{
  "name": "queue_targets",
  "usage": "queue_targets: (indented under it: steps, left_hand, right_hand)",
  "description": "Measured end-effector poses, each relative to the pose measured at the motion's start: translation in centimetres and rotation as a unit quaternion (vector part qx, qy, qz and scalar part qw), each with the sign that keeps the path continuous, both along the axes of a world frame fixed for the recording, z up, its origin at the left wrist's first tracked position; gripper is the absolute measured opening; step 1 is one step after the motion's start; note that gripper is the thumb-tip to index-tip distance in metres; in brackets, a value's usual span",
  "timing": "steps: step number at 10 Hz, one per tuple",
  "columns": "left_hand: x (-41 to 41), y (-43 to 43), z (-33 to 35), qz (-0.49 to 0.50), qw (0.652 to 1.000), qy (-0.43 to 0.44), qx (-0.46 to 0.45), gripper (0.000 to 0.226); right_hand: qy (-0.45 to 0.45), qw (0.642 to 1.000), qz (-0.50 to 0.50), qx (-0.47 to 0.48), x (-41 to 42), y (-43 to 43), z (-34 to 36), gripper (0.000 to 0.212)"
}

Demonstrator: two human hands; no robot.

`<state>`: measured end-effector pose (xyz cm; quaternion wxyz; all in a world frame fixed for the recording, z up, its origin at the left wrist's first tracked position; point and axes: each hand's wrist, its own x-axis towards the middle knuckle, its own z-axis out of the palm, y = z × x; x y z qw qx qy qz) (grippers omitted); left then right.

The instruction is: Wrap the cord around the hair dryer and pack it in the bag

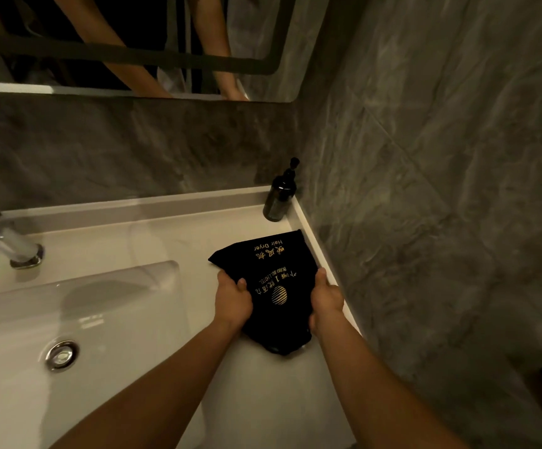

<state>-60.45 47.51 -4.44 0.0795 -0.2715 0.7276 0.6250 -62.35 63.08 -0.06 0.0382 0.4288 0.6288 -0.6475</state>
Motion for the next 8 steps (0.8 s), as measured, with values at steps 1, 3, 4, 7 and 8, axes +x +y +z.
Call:
queue_targets:
  steps: [1,3,4,7,8]
  left_hand:
    - [-0.6,1.0,0.0,0.0,0.999,-0.006,-0.037,0.029]
    - [-0.2,2.2,0.7,-0.004,0.995,0.01,-0.096,0.039]
    - [0.6,2.4,1.4,-0.017,0.987,-0.02,-0.162,0.066]
    - [10.9,0.3,-0.2,-0.144,0.939,0.101,-0.295,0.096]
    - [17.1,-0.5,-2.3,-0.182,0.91,0.17,-0.332,0.104]
  right_hand:
    - [0.002,1.0,-0.025,-0.016,0.2,-0.3,0.3,0.042]
    - [-0.028,0.999,0.02,-0.004,0.3,1.1,-0.1,0.071]
    - [-0.052,0.997,0.058,-0.03,2.1,1.6,1.9,0.066]
    - [-0.054,0.986,0.152,0.046,16.6,8.0,5.5,0.027]
    - [-0.048,0.977,0.202,0.045,24.1,10.8,8.5,0.027]
